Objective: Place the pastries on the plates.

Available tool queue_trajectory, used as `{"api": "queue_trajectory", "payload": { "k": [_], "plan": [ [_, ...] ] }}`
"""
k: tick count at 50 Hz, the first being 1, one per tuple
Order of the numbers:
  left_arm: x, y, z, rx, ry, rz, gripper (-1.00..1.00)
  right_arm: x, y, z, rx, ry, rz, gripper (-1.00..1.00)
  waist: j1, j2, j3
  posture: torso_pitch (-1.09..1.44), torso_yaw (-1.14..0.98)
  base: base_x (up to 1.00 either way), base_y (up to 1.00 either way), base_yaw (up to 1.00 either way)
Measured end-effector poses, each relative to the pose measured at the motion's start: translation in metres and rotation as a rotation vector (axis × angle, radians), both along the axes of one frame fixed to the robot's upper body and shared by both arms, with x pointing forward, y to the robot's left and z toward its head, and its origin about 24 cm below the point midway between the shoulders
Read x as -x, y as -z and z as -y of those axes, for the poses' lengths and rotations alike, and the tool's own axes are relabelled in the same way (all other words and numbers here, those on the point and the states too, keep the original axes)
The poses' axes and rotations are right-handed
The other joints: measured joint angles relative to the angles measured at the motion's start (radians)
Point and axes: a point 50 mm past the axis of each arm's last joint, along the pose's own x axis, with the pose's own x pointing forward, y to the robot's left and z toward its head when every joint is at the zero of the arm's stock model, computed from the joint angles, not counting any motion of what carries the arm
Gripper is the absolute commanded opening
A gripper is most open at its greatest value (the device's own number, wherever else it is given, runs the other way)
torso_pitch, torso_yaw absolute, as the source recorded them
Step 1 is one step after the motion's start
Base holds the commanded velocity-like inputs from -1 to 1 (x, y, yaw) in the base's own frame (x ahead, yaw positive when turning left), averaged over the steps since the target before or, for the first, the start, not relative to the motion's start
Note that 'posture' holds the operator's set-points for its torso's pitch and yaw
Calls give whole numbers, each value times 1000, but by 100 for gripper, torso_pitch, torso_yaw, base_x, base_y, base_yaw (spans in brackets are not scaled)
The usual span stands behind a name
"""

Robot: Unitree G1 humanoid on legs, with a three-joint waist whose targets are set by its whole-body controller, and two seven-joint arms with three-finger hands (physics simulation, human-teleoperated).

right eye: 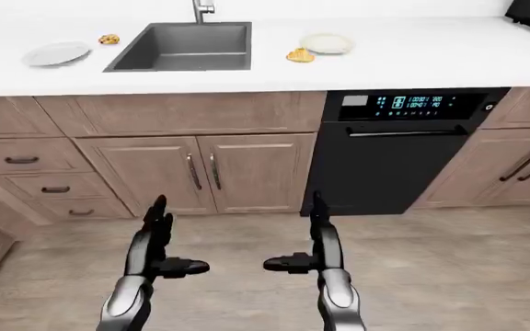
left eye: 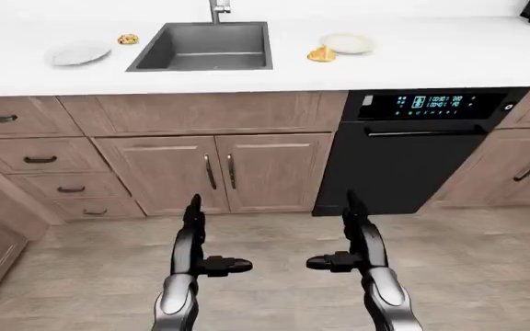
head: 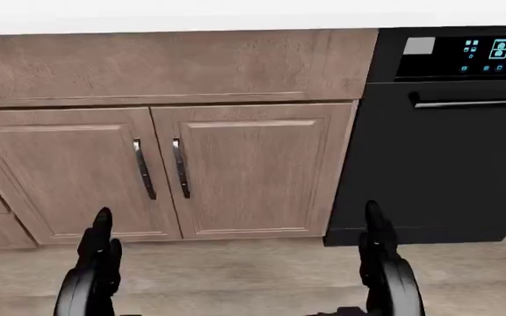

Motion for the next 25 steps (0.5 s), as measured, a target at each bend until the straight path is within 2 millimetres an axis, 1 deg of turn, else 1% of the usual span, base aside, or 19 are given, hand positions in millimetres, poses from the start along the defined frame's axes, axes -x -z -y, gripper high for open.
{"api": "queue_trajectory", "payload": {
  "k": [1,3,4,5,7,9,13,17,19,21,25],
  "plan": [
    [-2,-9,-1,-6,7,16,100,0,-8,2,6,8,19,100,0,-4,-5,0,0,0,0,0],
    [-10,-46,-3,-26,16,124,100,-7,-39,8,26,40,122,100,3,-4,-47,0,0,0,0,0],
    [-13,-60,-4,-34,13,170,100,-10,-52,10,30,56,163,100,4,-9,-34,0,0,0,0,0],
    [-14,-69,-5,-40,12,192,100,-11,-61,12,35,68,184,100,5,-12,-33,0,0,0,0,0],
    [-17,-83,-3,-54,22,206,100,-14,-79,13,48,73,221,100,7,-10,-54,0,0,0,0,0],
    [-24,-95,-1,-64,35,209,100,-18,-95,10,51,63,250,100,8,-7,-62,0,0,0,0,0],
    [-41,-123,-3,-93,55,225,100,-28,-132,7,61,45,303,100,9,-4,-63,0,0,0,0,0],
    [-53,-164,-10,-132,54,282,100,-42,-183,7,98,46,381,100,9,-2,-63,0,0,0,1,0],
    [-58,-183,-11,-146,58,319,100,-48,-204,6,113,44,425,100,9,-3,-66,0,0,2,11,0],
    [-64,-196,-13,-157,58,337,100,-54,-218,6,116,40,446,100,4,3,-72,0,0,3,22,0],
    [-70,-227,-15,-176,60,400,100,-61,-239,10,133,56,470,100,-5,12,-72,0,0,5,29,0]
  ]
}}
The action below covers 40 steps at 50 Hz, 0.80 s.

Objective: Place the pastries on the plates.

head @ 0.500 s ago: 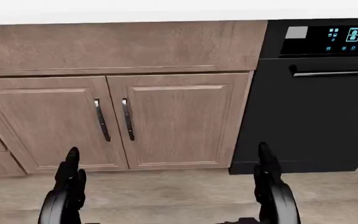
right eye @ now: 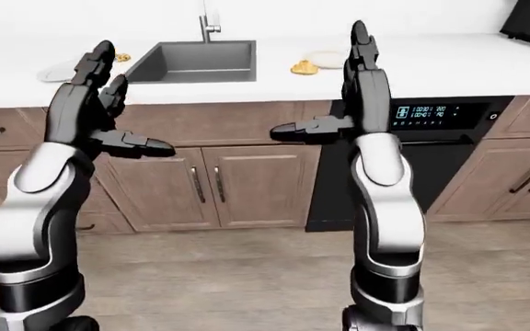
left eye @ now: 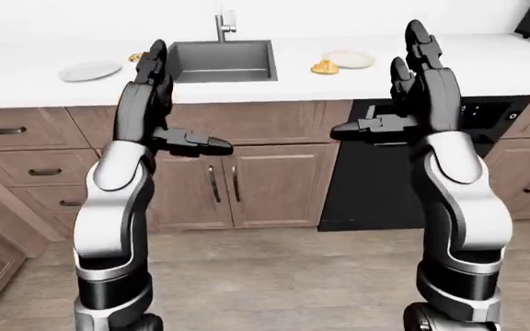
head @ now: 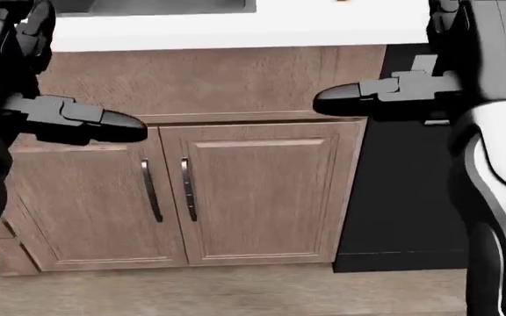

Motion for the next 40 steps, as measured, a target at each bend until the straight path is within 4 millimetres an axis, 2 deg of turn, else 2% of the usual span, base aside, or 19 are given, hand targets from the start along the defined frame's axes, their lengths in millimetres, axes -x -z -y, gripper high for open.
{"api": "queue_trajectory", "payload": {
  "k": [3,5,6,7,8,10,16,21,22,23,25,26,27,29,31,33,36,37,40],
  "plan": [
    [-2,-14,-4,-4,-9,32,100,-6,-19,0,11,-13,18,100,-3,8,12,0,0,10,40,0],
    [-2,-23,-5,-10,-13,49,100,-5,-33,1,18,-17,51,100,-7,30,18,0,0,11,39,0],
    [-2,-27,-6,-13,-17,57,100,-4,-39,1,20,-22,72,100,-9,50,20,0,0,11,38,0],
    [-1,-32,-9,-18,-28,66,100,-1,-44,-2,21,-35,92,100,-5,57,21,0,0,12,40,0],
    [0,-35,-14,-20,-43,67,100,1,-45,-5,24,-51,99,100,2,51,31,0,0,12,40,0],
    [2,-38,-23,-26,-78,57,100,2,-47,-10,37,-83,85,100,2,53,44,0,0,15,39,0],
    [14,-64,-35,-56,-119,119,100,1,-66,-6,40,-68,108,100,-5,-2,51,0,0,18,40,0],
    [24,-78,-43,-64,-156,169,100,4,-81,-8,50,-71,148,100,4,-49,45,0,0,19,40,0],
    [24,-76,-42,-64,-150,166,100,4,-81,-6,52,-64,150,100,-4,-32,49,0,0,18,40,0],
    [23,-74,-41,-67,-142,153,100,3,-79,-5,48,-59,141,100,-7,-30,52,0,0,18,39,0],
    [20,-69,-38,-73,-125,120,100,1,-75,-3,45,-47,112,100,-4,-49,41,0,0,18,40,0],
    [19,-69,-39,-79,-124,111,100,0,-75,-3,46,-48,106,100,-3,-52,36,0,0,19,39,0],
    [19,-69,-39,-85,-127,111,100,0,-77,-4,49,-50,109,100,-2,-47,34,0,0,19,39,0],
    [21,-72,-41,-86,-134,129,100,2,-79,-6,53,-57,130,100,-4,-20,40,0,0,20,39,0],
    [24,-74,-41,-89,-142,150,100,3,-80,-7,55,-60,142,100,-11,16,47,0,0,18,39,0],
    [24,-75,-42,-90,-148,157,100,3,-80,-6,56,-61,140,100,-11,69,39,0,0,18,39,0],
    [23,-67,-49,-76,-181,123,100,-1,-74,-13,67,-90,102,100,8,67,56,0,0,19,40,0],
    [22,-65,-51,-72,-191,110,100,-2,-73,-14,71,-99,91,100,10,64,55,0,0,18,41,0],
    [22,-66,-50,-75,-191,113,100,-1,-74,-13,74,-100,99,100,7,26,50,0,0,19,45,0]
  ]
}}
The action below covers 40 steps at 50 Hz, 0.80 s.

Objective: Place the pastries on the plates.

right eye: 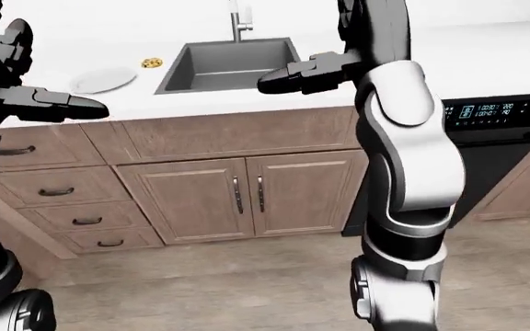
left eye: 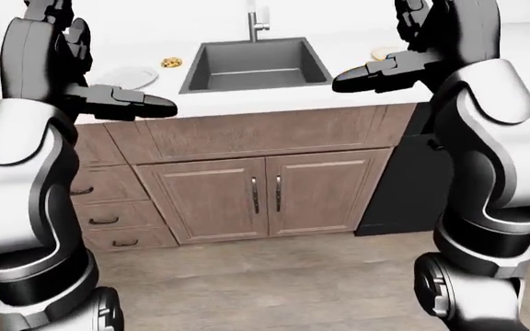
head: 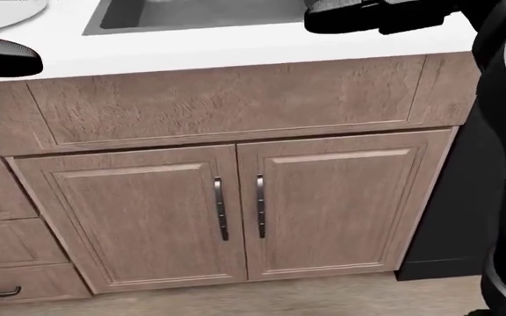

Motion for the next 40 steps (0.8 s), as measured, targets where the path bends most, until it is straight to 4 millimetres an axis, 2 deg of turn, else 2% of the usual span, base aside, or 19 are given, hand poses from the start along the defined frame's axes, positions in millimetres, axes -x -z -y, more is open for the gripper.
{"api": "queue_trajectory", "payload": {
  "k": [4,5,6,7,10,12,15,17,19,20,22,27,32,34,37,38,40],
  "plan": [
    [3,-5,2,-6,10,33,100,6,-9,2,-4,10,54,100,8,-61,14,0,0,19,63,0],
    [4,-7,3,-9,13,40,100,6,-11,4,-4,14,65,100,5,-82,9,0,0,20,62,0],
    [4,-5,5,-9,22,39,100,6,-10,6,-6,22,63,100,-7,-72,12,0,0,20,62,0],
    [3,-1,6,-11,30,23,100,5,-6,8,-12,30,46,100,-13,-74,11,0,0,19,62,0],
    [-1,7,8,-7,44,-21,100,1,-1,8,-11,42,10,100,-13,-82,-14,0,0,18,63,0],
    [0,4,6,-7,37,-9,100,3,-5,6,-7,32,26,100,-13,-66,-16,0,0,19,68,0],
    [4,-2,6,-13,29,30,100,7,-10,6,-6,26,58,100,-20,-24,-7,0,0,19,70,0],
    [5,-4,7,-18,32,41,100,7,-11,7,-7,30,61,100,-26,14,-9,0,0,19,70,0],
    [6,-4,5,-19,29,41,100,6,-12,5,-7,26,61,100,-20,60,-20,0,0,19,70,0],
    [6,-1,2,-14,18,31,100,5,-8,2,-7,14,48,100,-10,52,-12,0,0,20,70,0],
    [3,6,-2,0,0,-5,100,2,-1,-3,4,-8,14,100,-4,50,3,0,0,18,70,0],
    [4,4,2,-3,8,6,100,4,-4,0,-12,-5,34,100,-2,-9,5,0,0,19,70,0],
    [5,-1,2,-15,10,14,100,9,-12,0,-5,-5,78,100,5,-51,4,0,0,20,70,0],
    [4,2,4,-15,20,11,100,8,-9,3,-11,8,66,100,-10,-47,19,0,0,20,70,0],
    [2,8,5,-15,33,-25,100,3,-2,6,-17,25,18,100,-10,-67,-7,0,0,20,70,0],
    [2,6,5,-15,31,-23,100,4,-4,6,-16,24,20,100,-10,-65,-13,0,0,20,70,0],
    [4,0,4,-16,22,6,100,7,-9,4,-13,16,53,100,-16,-42,-10,0,0,20,70,0]
  ]
}}
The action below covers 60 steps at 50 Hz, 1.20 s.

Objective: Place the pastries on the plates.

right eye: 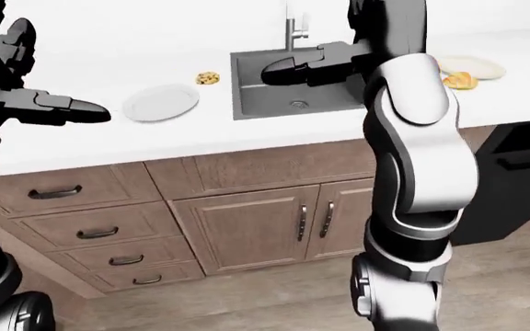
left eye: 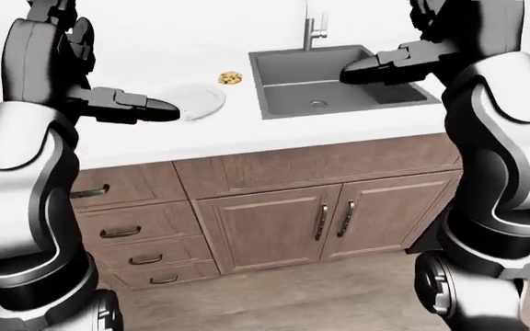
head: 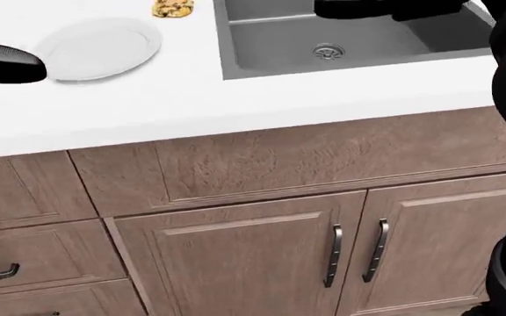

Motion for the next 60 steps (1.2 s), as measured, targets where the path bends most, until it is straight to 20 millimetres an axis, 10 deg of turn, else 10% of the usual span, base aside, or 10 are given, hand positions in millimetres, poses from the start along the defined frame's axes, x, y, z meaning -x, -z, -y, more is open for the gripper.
{"api": "queue_trajectory", "payload": {
  "k": [4,7,21,36,41,44,49,51,55,60],
  "plan": [
    [4,-5,-2,-10,-14,41,100,2,-4,-4,2,-23,34,100,5,89,-4,0,0,22,64,0],
    [0,7,-7,9,-38,-15,100,-5,10,-10,15,-51,-35,100,11,91,23,0,0,29,43,0],
    [-1,7,-5,4,-33,-29,100,-1,7,-7,-9,-41,-13,100,26,45,18,0,0,16,4,0],
    [3,-3,0,-21,-10,15,100,3,1,-2,-44,-25,21,100,-16,98,40,0,0,24,-18,0],
    [2,-1,-1,-18,-13,1,100,-2,8,-1,-39,-16,-19,100,-23,76,21,0,0,0,0,0],
    [-1,2,4,-23,14,-20,100,-4,12,3,-42,8,-45,100,-9,-12,53,0,0,0,0,0],
    [4,-2,-2,-21,-15,3,100,3,-1,-2,-22,-9,32,100,19,-44,38,0,0,0,0,2],
    [4,-3,-2,-24,-17,8,100,3,-1,-1,-23,-5,31,100,27,19,22,0,0,0,0,16],
    [0,5,-7,-12,-39,-35,100,-5,13,-8,-13,-30,-41,100,52,56,18,0,0,0,0,25],
    [6,-4,-3,-31,-26,16,100,1,5,-4,-17,-21,-4,100,32,9,-4,0,0,0,0,28]
  ]
}}
